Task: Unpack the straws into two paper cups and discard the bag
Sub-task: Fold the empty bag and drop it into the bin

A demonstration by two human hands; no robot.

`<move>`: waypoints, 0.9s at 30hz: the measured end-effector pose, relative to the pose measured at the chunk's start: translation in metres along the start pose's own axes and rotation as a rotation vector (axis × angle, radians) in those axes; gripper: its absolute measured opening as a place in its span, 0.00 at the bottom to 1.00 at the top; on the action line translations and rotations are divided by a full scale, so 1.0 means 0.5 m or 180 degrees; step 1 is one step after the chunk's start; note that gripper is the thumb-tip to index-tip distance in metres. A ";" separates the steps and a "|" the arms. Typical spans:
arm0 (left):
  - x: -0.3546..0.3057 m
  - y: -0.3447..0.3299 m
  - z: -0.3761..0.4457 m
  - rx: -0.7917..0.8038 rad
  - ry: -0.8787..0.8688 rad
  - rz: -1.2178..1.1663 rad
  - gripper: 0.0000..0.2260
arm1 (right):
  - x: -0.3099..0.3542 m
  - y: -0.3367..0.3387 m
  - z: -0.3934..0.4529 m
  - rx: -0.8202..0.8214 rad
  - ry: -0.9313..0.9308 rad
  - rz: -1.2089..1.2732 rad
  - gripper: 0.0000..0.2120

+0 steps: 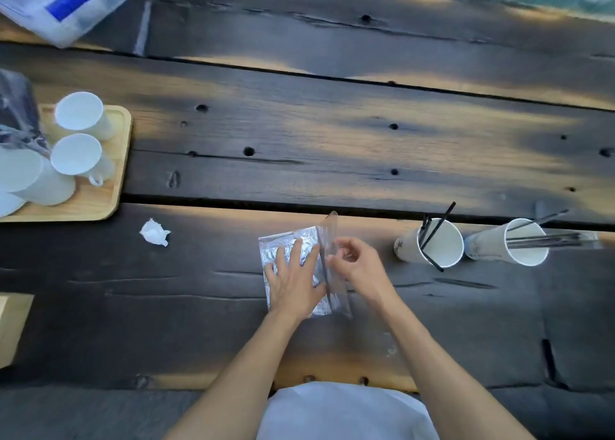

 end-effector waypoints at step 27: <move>0.156 0.075 0.055 -0.0469 0.0092 -0.0998 0.08 | -0.124 -0.076 0.060 0.0250 -0.0596 -0.1686 0.05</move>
Point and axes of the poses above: each hand's wrist, its own z-axis towards the middle knuckle, its own y-axis out of the back of the hand, x = y × z, the point moved 5 cm from there along z, towards the middle knuckle
